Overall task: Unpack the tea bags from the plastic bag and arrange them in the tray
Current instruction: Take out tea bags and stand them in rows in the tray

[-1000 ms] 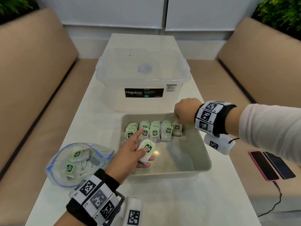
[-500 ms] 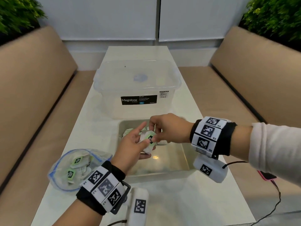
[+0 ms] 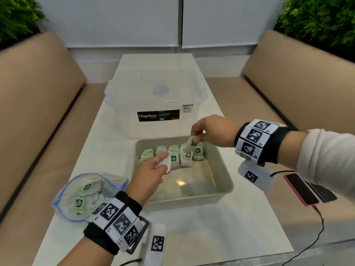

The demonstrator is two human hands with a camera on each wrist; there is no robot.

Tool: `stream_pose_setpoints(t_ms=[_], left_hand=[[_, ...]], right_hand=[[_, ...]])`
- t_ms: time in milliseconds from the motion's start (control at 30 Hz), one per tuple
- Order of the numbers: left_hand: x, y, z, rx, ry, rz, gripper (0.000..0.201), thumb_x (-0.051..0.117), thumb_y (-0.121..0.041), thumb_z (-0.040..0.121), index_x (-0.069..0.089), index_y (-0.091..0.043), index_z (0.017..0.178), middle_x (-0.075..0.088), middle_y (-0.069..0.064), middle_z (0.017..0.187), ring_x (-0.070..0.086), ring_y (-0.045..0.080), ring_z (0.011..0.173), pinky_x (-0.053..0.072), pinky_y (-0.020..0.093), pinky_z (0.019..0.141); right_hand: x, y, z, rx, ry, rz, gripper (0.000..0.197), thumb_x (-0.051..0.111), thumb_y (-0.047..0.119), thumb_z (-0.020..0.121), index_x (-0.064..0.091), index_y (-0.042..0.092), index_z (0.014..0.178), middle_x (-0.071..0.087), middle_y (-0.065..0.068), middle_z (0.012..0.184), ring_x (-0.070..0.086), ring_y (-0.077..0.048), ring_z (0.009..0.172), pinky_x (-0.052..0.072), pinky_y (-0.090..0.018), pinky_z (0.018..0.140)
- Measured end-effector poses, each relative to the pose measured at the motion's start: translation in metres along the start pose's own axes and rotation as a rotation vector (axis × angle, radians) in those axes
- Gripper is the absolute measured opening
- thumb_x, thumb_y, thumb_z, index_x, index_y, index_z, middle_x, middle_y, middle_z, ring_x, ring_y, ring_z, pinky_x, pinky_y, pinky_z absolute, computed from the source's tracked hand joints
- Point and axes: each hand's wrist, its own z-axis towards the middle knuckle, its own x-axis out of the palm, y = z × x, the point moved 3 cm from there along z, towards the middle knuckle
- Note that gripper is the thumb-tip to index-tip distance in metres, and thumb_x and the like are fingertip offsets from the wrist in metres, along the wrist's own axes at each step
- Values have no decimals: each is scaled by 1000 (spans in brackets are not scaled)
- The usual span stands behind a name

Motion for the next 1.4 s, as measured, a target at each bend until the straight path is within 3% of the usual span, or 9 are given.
stream_pose_setpoints(t_ms=[100, 267, 433, 900, 1000, 1133, 1200, 1267, 1400], left_hand=[[-1, 6, -3, 16, 1, 95, 46, 53, -8, 88, 54, -29, 128, 68, -5, 95, 57, 22, 82, 53, 42, 81], [1, 17, -4, 26, -3, 98, 46, 54, -8, 88, 53, -29, 129, 59, -5, 123, 61, 28, 83, 54, 40, 85], [2, 25, -2, -3, 2, 89, 52, 50, -1, 85, 54, -31, 128, 63, -8, 106, 63, 38, 96, 53, 45, 82], [-3, 27, 3, -40, 31, 13, 54, 47, 2, 85, 54, -28, 129, 55, -1, 131, 63, 29, 101, 50, 39, 89], [-3, 26, 2, -29, 37, 19, 56, 45, 4, 85, 52, -27, 131, 54, -1, 132, 64, 28, 99, 51, 35, 86], [-4, 26, 2, -11, 67, 52, 61, 41, 8, 85, 50, -30, 132, 55, 2, 132, 61, 10, 90, 50, 21, 74], [-4, 27, 3, -9, 82, 60, 64, 40, 10, 84, 49, -29, 133, 58, 5, 130, 56, 3, 73, 43, 9, 57], [-4, 27, 4, -9, 92, 49, 66, 40, 14, 83, 49, -27, 133, 60, 7, 127, 60, 3, 77, 37, 5, 48], [-4, 24, 5, 28, 78, 55, 57, 44, 13, 84, 52, -20, 130, 62, 4, 121, 65, 12, 96, 44, 5, 60]], right_hand=[[7, -9, 10, 24, 65, -159, 21, 57, 24, 92, 68, 16, 108, 66, -3, 104, 58, -21, 96, 41, -27, 77], [22, -12, 19, 60, 149, -290, 23, 55, 20, 93, 66, 16, 114, 66, -2, 111, 59, -22, 102, 40, -25, 78], [37, -12, 31, 110, 271, -447, 19, 58, 13, 87, 67, 20, 103, 66, -1, 105, 57, -21, 85, 41, -26, 70], [54, -11, 54, 150, 396, -613, 16, 53, 16, 85, 67, 11, 88, 57, -4, 78, 51, -23, 68, 42, -27, 62], [53, -9, 56, 161, 357, -668, 23, 50, 17, 89, 51, 12, 66, 45, -1, 63, 48, -20, 59, 37, -24, 54], [51, -9, 60, 157, 337, -702, 30, 52, 15, 89, 43, 13, 60, 41, 0, 60, 51, -24, 70, 40, -27, 62], [51, -9, 60, 162, 353, -714, 18, 55, 14, 87, 52, 13, 69, 43, 1, 61, 51, -23, 69, 41, -27, 63], [49, -10, 59, 164, 358, -708, 5, 58, 16, 86, 62, 12, 84, 52, -1, 68, 52, -23, 70, 42, -27, 63], [39, -13, 54, 153, 317, -624, 19, 61, 21, 84, 66, 15, 101, 66, -4, 98, 60, -24, 82, 45, -27, 68]])
